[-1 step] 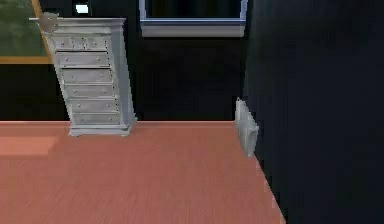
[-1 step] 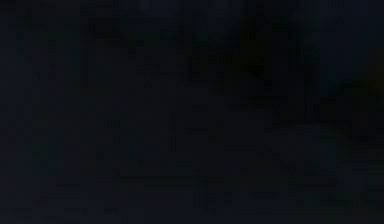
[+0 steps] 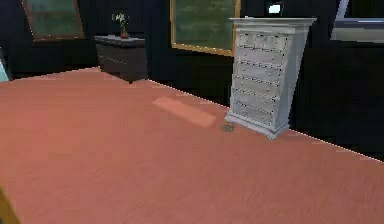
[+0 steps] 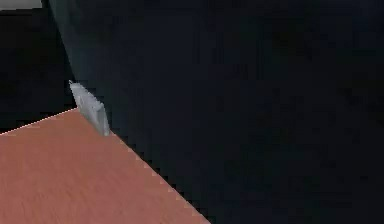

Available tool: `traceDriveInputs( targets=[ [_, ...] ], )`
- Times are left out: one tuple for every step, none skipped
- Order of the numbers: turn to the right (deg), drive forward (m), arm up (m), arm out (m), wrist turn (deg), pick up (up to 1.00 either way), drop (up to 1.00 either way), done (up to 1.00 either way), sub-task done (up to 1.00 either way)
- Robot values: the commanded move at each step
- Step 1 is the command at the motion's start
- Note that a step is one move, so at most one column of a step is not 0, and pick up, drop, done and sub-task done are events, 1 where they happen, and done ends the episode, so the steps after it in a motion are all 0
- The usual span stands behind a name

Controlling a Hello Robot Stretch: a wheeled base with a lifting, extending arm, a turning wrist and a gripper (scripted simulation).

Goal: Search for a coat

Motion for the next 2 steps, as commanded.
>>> traceDriveInputs(
  targets=[
    [-45.0,0.0,0.0,0.0,0.0,0.0,0.0,0.0,0.0],
    [-45.0,0.0,0.0,0.0,0.0,0.0,0.0,0.0,0.0]
  ],
)
